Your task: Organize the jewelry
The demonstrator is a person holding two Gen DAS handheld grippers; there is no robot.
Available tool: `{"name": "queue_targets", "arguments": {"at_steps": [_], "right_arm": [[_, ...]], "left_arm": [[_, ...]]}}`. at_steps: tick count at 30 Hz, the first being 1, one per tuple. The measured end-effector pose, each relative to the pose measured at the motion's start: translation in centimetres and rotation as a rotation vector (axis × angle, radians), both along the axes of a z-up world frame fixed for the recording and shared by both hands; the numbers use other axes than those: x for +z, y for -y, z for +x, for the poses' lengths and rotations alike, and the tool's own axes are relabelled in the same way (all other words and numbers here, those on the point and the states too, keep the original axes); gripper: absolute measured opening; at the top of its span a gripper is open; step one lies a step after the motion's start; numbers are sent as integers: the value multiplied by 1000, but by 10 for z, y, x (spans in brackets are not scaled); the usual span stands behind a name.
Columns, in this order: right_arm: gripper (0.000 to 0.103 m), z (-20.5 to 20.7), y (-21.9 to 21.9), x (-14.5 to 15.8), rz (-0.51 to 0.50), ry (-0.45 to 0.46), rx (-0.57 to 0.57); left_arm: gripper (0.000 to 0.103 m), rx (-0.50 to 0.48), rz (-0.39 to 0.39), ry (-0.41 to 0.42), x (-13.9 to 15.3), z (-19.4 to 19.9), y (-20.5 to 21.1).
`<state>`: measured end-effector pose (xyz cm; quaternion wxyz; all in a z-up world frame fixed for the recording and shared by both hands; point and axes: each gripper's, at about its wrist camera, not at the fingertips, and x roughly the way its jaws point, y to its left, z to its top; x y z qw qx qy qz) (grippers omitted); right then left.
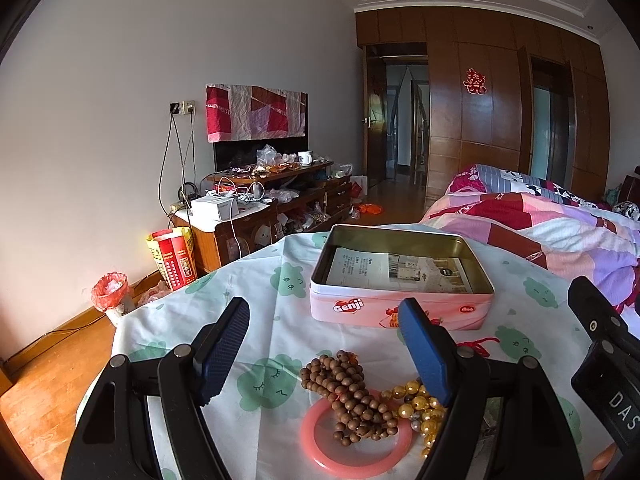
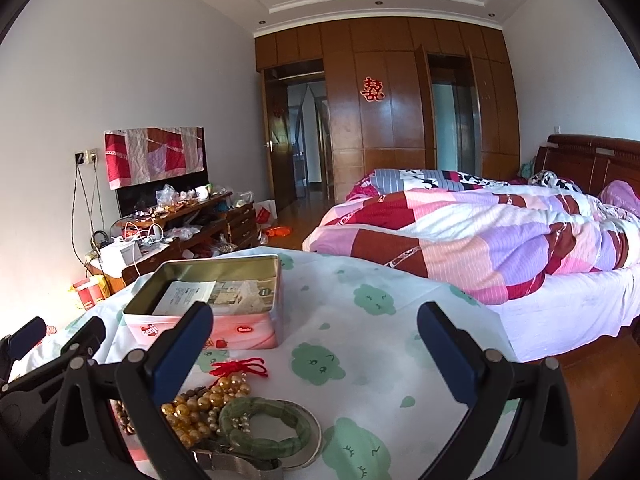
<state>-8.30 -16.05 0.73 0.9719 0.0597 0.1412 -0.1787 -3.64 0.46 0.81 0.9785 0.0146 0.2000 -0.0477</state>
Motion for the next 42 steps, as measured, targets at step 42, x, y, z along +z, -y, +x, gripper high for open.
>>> {"name": "queue_targets", "arguments": {"at_steps": [42], "right_arm": [[103, 0, 1, -2, 14, -1, -7]], "left_arm": [[77, 0, 11, 4, 0, -3, 2]]}}
